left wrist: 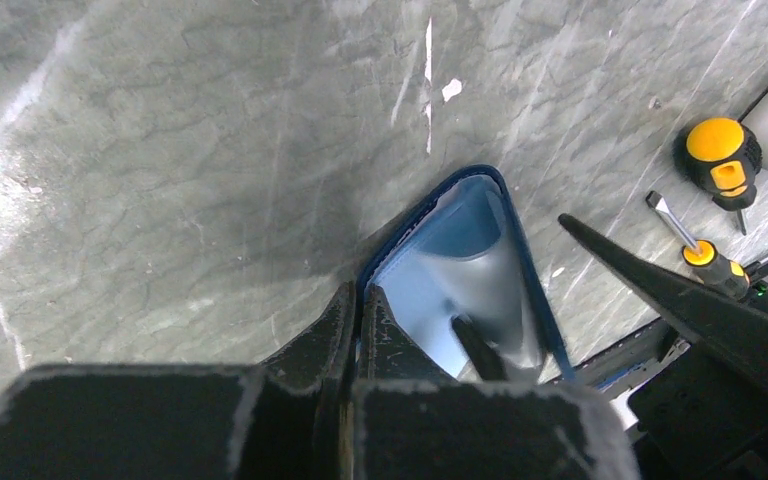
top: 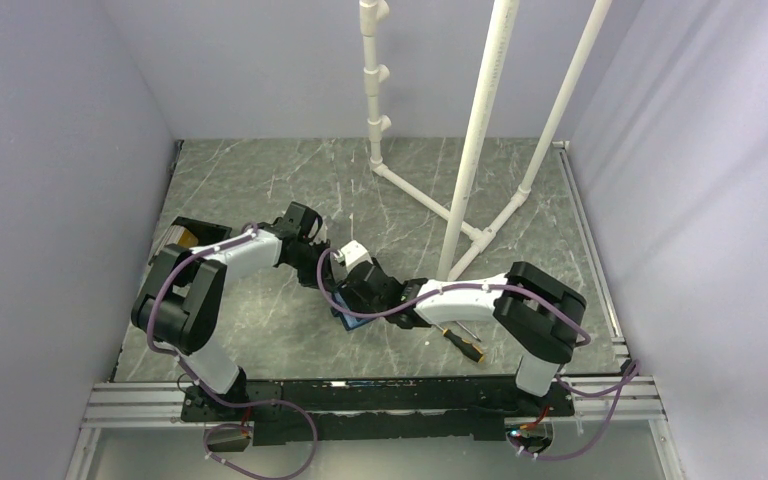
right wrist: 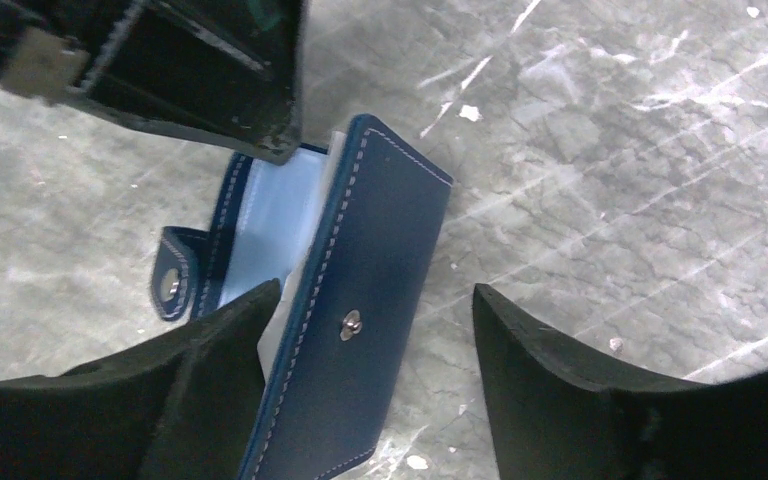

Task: Put the credit cards into the card holder
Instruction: Open the card holder at the center of the board.

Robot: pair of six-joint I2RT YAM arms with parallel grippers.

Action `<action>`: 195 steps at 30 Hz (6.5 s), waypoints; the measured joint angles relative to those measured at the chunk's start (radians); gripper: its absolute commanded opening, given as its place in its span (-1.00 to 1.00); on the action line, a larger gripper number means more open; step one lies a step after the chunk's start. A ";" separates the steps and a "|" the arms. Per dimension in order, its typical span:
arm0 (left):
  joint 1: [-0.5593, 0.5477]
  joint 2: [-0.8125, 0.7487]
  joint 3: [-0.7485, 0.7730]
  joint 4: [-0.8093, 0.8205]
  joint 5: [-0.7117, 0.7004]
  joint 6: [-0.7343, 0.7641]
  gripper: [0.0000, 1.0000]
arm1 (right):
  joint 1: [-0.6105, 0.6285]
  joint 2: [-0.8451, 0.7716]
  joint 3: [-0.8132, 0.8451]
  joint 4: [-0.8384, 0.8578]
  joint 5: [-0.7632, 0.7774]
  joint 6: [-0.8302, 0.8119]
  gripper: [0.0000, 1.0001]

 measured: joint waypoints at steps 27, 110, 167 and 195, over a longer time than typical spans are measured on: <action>-0.001 -0.263 -0.134 0.060 0.029 -0.159 -0.76 | -0.102 0.006 -0.016 0.072 -0.071 0.528 -1.00; -0.007 -0.126 -0.201 0.137 0.023 -0.137 -0.96 | -0.035 0.029 -0.016 0.050 0.103 0.115 -1.00; 0.001 -0.113 -0.162 0.051 0.007 -0.073 -0.96 | -0.209 0.025 0.012 -0.024 -0.385 0.207 -0.87; 0.022 -0.105 -0.140 0.000 -0.019 -0.056 -0.87 | -0.192 -0.054 -0.105 0.016 -0.149 0.235 -0.84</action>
